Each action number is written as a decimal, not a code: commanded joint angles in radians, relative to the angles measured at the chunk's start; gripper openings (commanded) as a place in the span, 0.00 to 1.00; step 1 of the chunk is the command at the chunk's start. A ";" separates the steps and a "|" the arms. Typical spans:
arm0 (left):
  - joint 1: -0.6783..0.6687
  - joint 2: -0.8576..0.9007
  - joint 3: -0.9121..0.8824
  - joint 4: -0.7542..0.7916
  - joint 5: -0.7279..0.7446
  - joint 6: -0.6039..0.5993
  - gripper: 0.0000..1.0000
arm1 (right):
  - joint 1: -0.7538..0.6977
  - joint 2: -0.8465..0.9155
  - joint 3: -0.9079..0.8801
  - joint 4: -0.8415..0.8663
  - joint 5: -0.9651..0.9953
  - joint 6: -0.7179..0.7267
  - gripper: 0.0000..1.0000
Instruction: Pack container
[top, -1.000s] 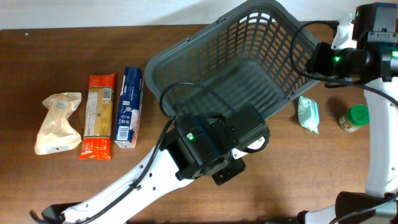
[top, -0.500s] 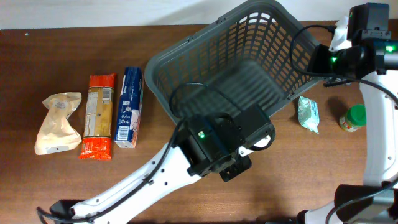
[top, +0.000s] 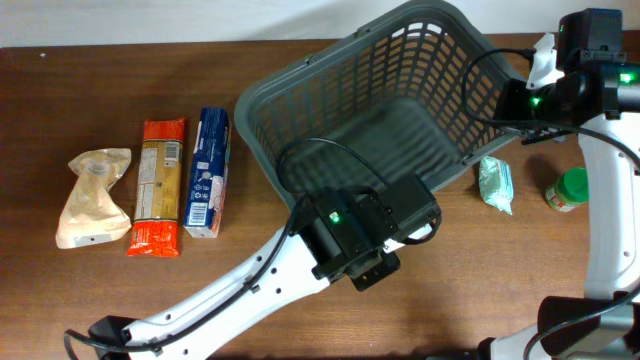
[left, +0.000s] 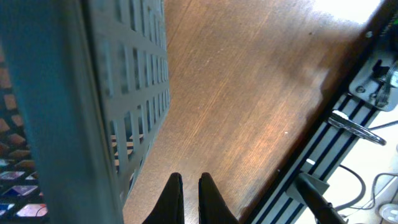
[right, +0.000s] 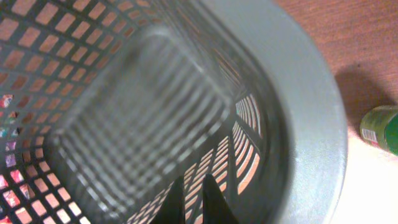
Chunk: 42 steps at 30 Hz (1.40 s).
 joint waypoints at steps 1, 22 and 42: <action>0.045 0.007 -0.007 0.000 -0.045 0.016 0.02 | 0.006 0.006 0.012 -0.023 0.020 -0.013 0.04; 0.387 0.007 -0.007 0.057 -0.044 0.108 0.02 | 0.096 0.005 0.012 -0.071 -0.005 -0.073 0.04; 0.462 -0.154 -0.002 -0.013 -0.099 0.047 0.02 | 0.094 -0.038 0.195 -0.010 0.003 -0.073 0.04</action>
